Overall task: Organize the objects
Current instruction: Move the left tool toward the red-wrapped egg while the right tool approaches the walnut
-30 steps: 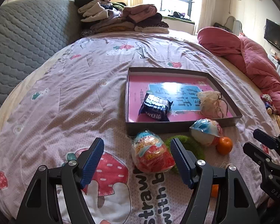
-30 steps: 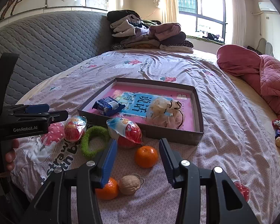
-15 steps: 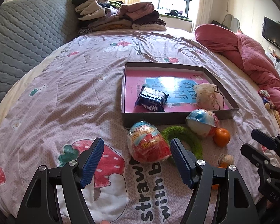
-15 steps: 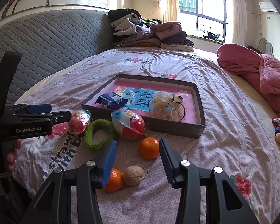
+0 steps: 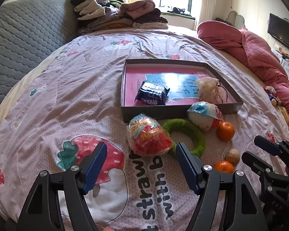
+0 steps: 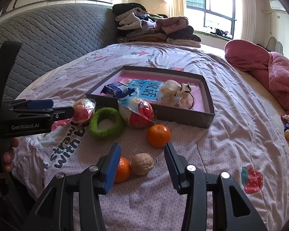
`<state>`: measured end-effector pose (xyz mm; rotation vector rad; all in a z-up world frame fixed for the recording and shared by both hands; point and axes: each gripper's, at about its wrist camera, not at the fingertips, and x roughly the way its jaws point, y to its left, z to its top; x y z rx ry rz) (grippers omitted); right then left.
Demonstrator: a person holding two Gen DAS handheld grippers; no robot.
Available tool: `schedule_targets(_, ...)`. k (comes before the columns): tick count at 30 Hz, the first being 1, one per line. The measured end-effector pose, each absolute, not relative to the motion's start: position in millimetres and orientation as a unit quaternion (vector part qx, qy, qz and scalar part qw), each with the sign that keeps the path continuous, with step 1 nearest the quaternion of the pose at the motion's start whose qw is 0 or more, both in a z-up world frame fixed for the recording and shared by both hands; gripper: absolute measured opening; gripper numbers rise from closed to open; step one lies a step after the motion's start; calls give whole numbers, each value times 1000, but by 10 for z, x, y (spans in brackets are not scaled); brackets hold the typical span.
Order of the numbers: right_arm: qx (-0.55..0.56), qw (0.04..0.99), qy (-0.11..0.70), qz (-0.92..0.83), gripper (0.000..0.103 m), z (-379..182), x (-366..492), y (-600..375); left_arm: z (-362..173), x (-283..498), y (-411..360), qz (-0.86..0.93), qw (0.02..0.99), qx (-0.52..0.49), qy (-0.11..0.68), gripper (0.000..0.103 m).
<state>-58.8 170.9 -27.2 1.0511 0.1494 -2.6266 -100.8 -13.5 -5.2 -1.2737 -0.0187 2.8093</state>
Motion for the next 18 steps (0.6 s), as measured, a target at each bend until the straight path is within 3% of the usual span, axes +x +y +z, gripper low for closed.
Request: schedule_targets(18,384,152,45,-909,47,-380,-632,1728,-169,-987,-110,906,32,-422,2,75)
